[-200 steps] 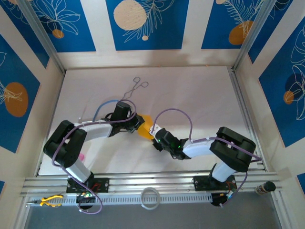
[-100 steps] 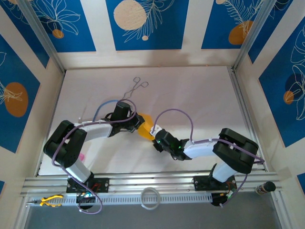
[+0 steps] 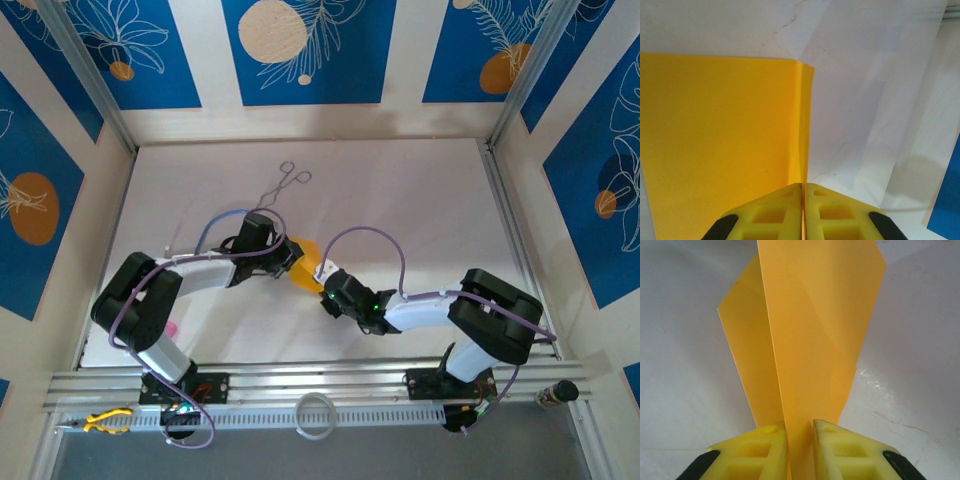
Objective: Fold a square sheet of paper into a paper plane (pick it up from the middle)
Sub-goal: Fourth fold the wing at the center of the table.
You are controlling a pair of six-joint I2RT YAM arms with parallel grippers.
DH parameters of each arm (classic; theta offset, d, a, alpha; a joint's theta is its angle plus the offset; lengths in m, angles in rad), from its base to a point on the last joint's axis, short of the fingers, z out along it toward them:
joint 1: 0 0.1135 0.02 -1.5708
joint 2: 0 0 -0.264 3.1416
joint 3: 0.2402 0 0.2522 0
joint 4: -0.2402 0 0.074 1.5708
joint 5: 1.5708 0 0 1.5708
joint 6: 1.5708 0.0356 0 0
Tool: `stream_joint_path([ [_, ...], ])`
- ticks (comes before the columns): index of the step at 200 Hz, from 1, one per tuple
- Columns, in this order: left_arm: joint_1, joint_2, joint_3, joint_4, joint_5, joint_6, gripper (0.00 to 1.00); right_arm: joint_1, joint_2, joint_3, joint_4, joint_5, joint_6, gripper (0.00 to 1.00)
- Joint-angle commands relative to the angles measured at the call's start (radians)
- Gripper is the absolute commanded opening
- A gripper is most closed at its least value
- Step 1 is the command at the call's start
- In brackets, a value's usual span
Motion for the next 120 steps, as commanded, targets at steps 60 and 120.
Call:
stream_joint_path([
  [60,0.008,0.003,-0.012,0.021,0.003,-0.006,0.1,-0.002,0.018,0.025,0.003,0.016,0.032,0.16],
  [120,0.009,0.005,-0.008,0.018,0.002,-0.006,0.1,-0.01,0.012,0.019,0.004,0.029,0.037,0.21],
])
